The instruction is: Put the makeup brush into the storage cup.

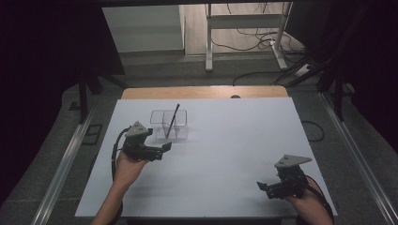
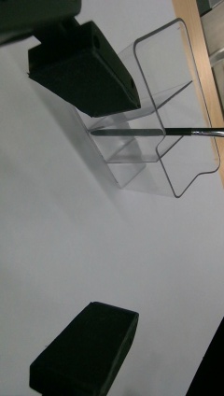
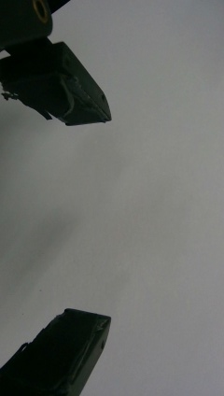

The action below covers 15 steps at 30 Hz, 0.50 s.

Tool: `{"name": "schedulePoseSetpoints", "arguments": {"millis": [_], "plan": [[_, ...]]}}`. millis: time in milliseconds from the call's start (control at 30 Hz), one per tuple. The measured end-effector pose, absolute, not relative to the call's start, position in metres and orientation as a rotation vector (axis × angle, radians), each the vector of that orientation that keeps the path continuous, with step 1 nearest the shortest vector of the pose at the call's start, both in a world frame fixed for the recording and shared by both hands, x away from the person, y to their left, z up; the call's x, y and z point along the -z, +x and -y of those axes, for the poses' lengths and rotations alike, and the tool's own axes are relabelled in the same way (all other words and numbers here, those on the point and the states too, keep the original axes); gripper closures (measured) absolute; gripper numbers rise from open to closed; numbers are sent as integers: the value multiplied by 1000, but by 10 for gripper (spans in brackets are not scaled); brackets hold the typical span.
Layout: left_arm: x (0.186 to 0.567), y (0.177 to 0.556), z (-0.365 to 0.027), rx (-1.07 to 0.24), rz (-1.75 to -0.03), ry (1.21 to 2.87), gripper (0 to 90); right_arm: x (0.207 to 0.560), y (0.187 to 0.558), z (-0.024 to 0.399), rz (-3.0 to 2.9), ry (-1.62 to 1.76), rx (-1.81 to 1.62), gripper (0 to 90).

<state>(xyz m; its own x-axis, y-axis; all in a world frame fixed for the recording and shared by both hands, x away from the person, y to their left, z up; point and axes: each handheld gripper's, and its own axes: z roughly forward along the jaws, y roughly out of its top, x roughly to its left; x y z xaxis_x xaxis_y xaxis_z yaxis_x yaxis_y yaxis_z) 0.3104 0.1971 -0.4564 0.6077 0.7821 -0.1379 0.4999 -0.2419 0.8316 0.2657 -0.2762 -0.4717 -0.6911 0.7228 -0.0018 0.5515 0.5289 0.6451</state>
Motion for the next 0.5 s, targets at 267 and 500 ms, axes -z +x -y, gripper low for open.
{"name": "schedulePoseSetpoints", "arguments": {"millis": [267,500], "plan": [[458,304,-196,-382,-1021,1912,41,472,266,277,-2495,1074,-921,36],[459,298,-197,-385,-1023,1918,41,471,266,277,-2494,1080,-924,34]]}}
